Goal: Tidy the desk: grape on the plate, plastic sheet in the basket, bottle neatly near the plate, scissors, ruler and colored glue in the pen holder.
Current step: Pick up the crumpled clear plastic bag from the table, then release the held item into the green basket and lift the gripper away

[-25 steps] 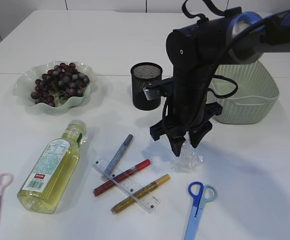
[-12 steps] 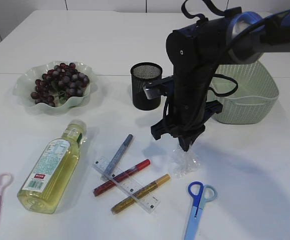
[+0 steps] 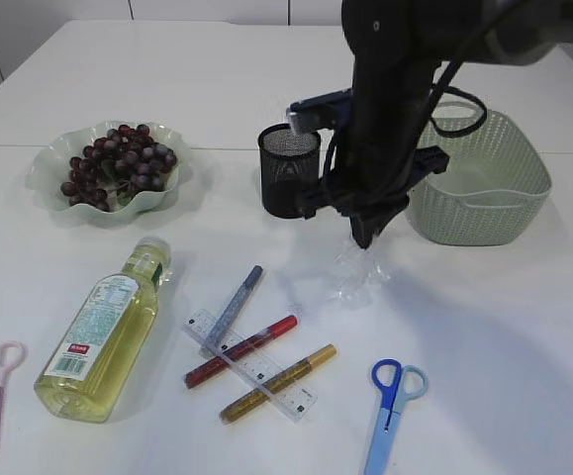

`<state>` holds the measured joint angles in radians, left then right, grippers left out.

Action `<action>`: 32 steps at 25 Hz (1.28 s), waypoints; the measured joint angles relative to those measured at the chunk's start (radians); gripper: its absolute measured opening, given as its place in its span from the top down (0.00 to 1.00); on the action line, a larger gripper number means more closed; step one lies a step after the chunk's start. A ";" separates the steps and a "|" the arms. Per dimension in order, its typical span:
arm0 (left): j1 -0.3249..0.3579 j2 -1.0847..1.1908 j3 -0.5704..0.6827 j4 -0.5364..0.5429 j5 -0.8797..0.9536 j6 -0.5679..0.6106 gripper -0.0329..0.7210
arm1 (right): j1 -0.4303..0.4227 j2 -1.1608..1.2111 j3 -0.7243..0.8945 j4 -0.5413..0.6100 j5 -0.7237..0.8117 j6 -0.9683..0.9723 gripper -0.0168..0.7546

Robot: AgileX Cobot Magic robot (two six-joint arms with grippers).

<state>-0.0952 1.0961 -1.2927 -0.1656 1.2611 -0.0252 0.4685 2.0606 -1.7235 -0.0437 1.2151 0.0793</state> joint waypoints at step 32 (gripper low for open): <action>0.000 0.000 0.000 0.000 0.000 0.000 0.42 | -0.451 0.135 -0.435 0.082 0.028 -0.002 0.96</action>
<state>-0.0952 1.0961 -1.2927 -0.1656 1.2611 -0.0252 0.0180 2.1953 -2.1588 0.0378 1.2432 0.0772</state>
